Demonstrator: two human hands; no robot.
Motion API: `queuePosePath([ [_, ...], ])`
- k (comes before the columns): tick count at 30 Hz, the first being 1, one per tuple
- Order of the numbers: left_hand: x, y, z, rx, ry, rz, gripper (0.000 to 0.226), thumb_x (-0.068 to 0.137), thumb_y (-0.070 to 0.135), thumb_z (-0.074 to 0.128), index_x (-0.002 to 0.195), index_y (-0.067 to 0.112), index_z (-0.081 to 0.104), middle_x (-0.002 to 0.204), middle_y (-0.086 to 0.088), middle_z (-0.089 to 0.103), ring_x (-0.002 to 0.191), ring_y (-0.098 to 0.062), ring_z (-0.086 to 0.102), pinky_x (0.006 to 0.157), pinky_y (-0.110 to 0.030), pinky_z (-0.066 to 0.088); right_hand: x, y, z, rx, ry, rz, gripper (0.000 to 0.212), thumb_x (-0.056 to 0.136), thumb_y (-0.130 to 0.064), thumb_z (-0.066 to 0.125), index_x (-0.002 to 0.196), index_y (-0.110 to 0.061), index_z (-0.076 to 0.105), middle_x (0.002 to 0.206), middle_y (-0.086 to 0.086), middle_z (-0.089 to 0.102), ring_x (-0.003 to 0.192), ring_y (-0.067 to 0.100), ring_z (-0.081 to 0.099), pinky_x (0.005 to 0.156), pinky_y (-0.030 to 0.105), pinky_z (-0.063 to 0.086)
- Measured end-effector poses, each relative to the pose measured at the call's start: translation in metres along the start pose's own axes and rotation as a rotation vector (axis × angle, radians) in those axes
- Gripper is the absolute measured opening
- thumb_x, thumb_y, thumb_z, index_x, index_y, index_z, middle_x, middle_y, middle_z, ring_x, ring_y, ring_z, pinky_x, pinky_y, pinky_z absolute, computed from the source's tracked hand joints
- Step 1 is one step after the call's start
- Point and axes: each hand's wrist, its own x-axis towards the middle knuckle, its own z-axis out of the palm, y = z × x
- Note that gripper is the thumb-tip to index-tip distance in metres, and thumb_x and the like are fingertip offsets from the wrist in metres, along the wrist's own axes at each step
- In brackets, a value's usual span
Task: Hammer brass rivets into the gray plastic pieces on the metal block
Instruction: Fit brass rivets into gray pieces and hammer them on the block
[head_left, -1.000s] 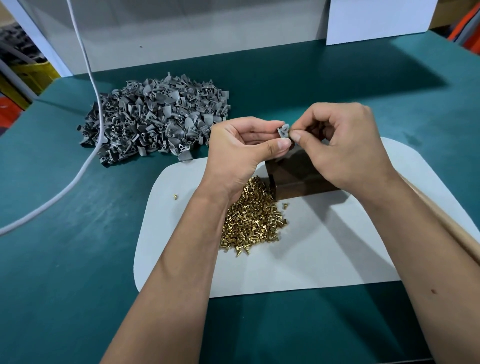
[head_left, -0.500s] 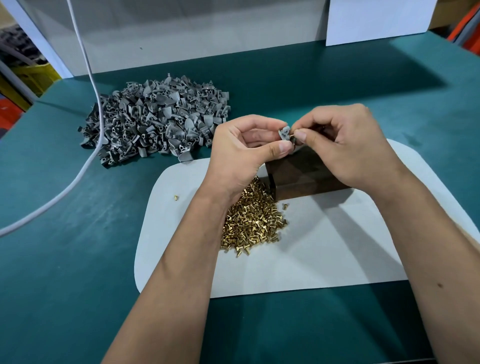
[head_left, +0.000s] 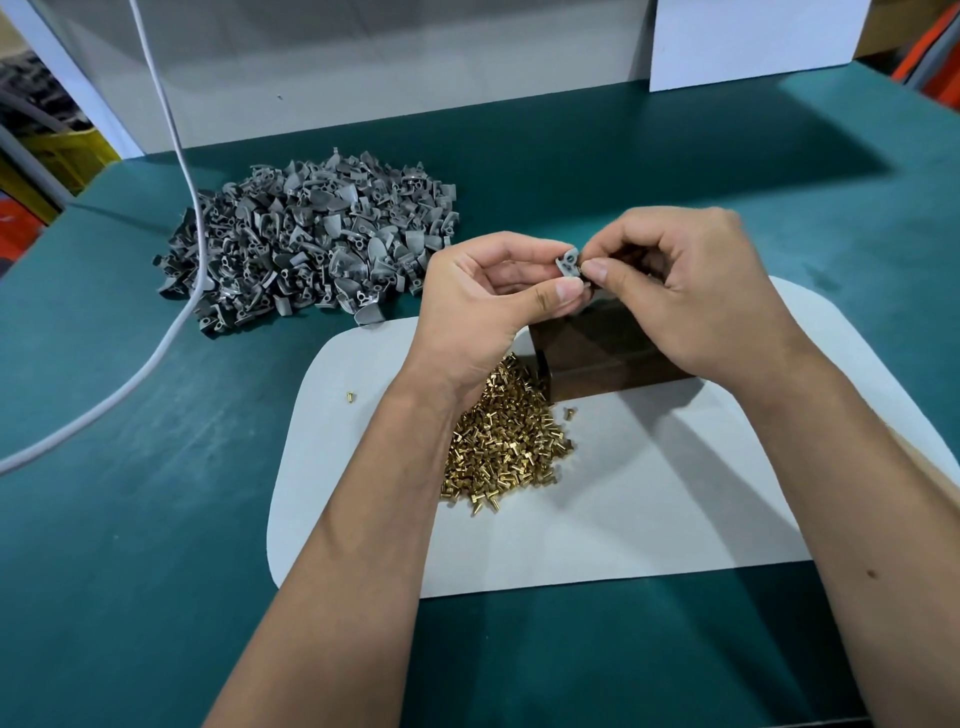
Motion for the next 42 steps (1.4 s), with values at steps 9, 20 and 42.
queuePosePath([
  [9, -0.001, 0.002, 0.002, 0.015, 0.037, -0.010, 0.026, 0.075, -0.018, 0.076, 0.095, -0.002, 0.073, 0.085, -0.016, 0.077, 0.077, -0.026, 0.075, 0.078, -0.035, 0.064, -0.002, -0.002, 0.004, -0.047, 0.032, -0.028, 0.007, 0.091, -0.012, 0.069, 0.087, -0.011, 0.075, 0.078, -0.014, 0.065, 0.074, -0.004, 0.058, 0.071, 0.011, 0.041],
  [20, 0.000, -0.007, 0.018, 0.704, 0.050, 0.151, 0.010, 0.084, 0.008, 0.077, 0.081, 0.017, 0.074, 0.094, 0.005, 0.078, 0.104, -0.002, 0.068, 0.101, -0.030, 0.052, 0.003, 0.011, -0.026, -0.165, -0.141, 0.101, 0.006, 0.090, -0.015, 0.074, 0.089, -0.017, 0.080, 0.078, -0.010, 0.072, 0.074, 0.008, 0.064, 0.071, 0.017, 0.046],
  [42, -0.002, -0.005, 0.020, 0.678, 0.050, 0.027, 0.009, 0.080, 0.007, 0.084, 0.075, 0.011, 0.077, 0.107, 0.000, 0.077, 0.106, 0.010, 0.065, 0.096, -0.017, 0.051, -0.008, 0.041, -0.058, -0.442, -0.038, 0.745, 0.037, 0.104, -0.028, 0.052, 0.076, -0.004, 0.053, 0.064, 0.010, 0.044, 0.068, 0.037, 0.044, 0.053, 0.035, 0.028],
])
